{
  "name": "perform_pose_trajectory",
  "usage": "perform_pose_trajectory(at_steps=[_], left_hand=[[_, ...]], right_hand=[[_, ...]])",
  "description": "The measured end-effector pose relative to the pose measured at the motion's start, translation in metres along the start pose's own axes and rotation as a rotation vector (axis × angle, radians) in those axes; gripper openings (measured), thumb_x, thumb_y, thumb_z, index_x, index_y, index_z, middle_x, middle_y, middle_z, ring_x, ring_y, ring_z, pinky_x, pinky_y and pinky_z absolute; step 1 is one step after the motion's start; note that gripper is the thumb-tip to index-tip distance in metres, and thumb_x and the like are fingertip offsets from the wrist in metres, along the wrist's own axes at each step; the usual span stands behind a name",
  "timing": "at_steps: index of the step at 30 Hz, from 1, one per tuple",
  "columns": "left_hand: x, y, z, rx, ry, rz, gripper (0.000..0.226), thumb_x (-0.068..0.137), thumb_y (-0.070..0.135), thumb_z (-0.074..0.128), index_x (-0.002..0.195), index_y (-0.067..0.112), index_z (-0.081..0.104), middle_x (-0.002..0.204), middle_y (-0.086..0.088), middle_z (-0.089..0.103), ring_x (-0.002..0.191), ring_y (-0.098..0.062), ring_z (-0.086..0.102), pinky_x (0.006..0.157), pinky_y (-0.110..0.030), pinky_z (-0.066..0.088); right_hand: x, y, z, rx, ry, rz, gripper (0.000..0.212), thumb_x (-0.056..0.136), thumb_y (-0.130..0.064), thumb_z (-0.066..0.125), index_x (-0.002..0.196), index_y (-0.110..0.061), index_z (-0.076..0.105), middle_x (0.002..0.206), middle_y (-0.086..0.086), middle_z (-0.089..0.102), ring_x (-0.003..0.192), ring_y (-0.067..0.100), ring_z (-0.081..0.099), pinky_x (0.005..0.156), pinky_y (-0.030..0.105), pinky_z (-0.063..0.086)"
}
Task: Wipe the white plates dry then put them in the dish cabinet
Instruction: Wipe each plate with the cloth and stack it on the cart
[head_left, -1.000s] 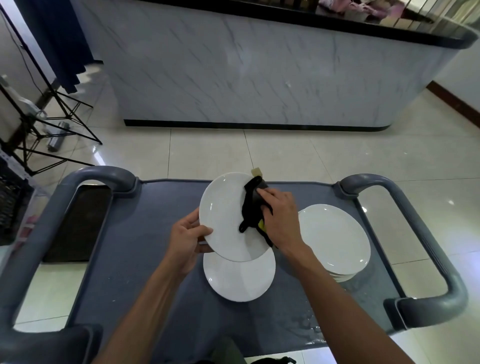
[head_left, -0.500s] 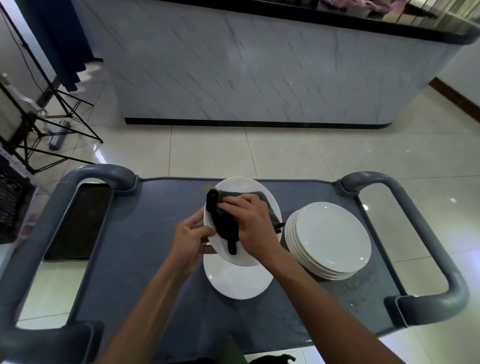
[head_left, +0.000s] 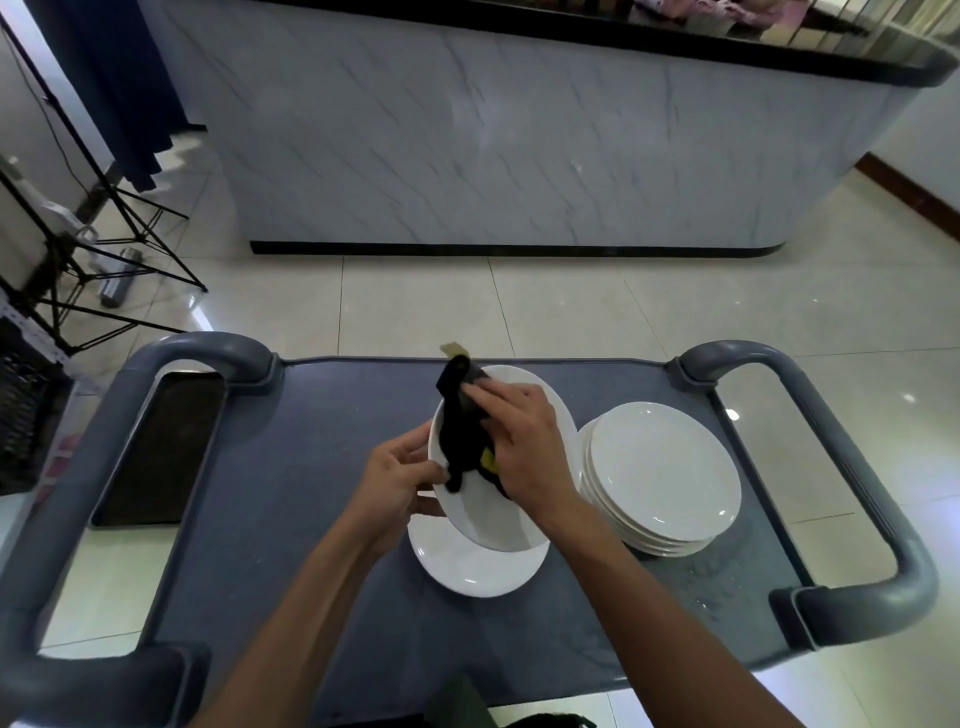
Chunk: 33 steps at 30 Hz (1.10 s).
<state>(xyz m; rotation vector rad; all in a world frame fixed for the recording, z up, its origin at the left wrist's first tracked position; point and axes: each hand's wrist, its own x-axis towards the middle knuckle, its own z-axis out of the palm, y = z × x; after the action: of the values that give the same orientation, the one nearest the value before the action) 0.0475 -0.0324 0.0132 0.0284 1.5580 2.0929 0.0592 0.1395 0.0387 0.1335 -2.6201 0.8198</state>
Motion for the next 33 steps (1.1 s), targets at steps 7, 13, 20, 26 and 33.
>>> perform_pose_trajectory(at_steps=[7, 13, 20, 26, 33], left_hand=[[-0.007, 0.004, 0.005, -0.062, 0.059, 0.007, 0.062, 0.065, -0.001, 0.06, 0.117, 0.03, 0.073, 0.101, -0.007, 0.074, 0.076, -0.025, 0.065, 0.062, -0.041, 0.057], [-0.011, 0.006, 0.001, -0.134, 0.165, 0.036, 0.063, 0.077, -0.018, 0.049, 0.114, 0.025, 0.075, 0.094, -0.008, 0.072, 0.075, -0.027, 0.056, 0.059, -0.04, 0.055], [-0.013, 0.004, -0.006, -0.186, 0.261, 0.072, 0.063, 0.077, -0.016, 0.048, 0.119, 0.024, 0.072, 0.09, -0.009, 0.065, 0.078, -0.03, 0.049, 0.061, -0.039, 0.052], [-0.014, 0.008, -0.01, -0.254, 0.294, 0.137, 0.059, 0.078, -0.014, 0.047, 0.118, 0.022, 0.071, 0.079, -0.007, 0.059, 0.066, -0.026, 0.034, 0.057, -0.034, 0.048], [-0.013, 0.012, -0.004, -0.359, 0.315, 0.163, 0.058, 0.08, -0.014, 0.046, 0.106, 0.028, 0.076, 0.091, -0.007, 0.062, 0.09, -0.034, 0.039, 0.075, -0.05, 0.032]], right_hand=[[0.041, 0.006, -0.016, -0.019, 0.054, 0.076, 0.043, 0.093, 0.0, 0.058, 0.133, -0.013, 0.064, 0.129, 0.004, 0.065, 0.115, 0.029, 0.051, 0.099, 0.046, 0.044], [0.043, 0.017, -0.024, -0.051, 0.078, 0.171, 0.043, 0.093, -0.005, 0.058, 0.135, -0.015, 0.062, 0.131, 0.002, 0.064, 0.116, 0.03, 0.05, 0.099, 0.044, 0.043], [0.027, 0.026, -0.031, 0.103, 0.071, 0.33, 0.045, 0.093, -0.014, 0.061, 0.138, -0.018, 0.058, 0.132, 0.001, 0.064, 0.12, 0.023, 0.054, 0.106, 0.043, 0.043], [0.006, 0.024, -0.034, 0.381, 0.071, 0.555, 0.048, 0.092, -0.025, 0.066, 0.138, -0.031, 0.055, 0.127, -0.011, 0.065, 0.117, 0.009, 0.06, 0.104, 0.039, 0.049], [-0.017, 0.002, -0.012, 0.405, 0.213, 0.598, 0.054, 0.089, -0.024, 0.072, 0.139, -0.025, 0.052, 0.133, -0.006, 0.057, 0.123, 0.012, 0.053, 0.108, 0.041, 0.044]])
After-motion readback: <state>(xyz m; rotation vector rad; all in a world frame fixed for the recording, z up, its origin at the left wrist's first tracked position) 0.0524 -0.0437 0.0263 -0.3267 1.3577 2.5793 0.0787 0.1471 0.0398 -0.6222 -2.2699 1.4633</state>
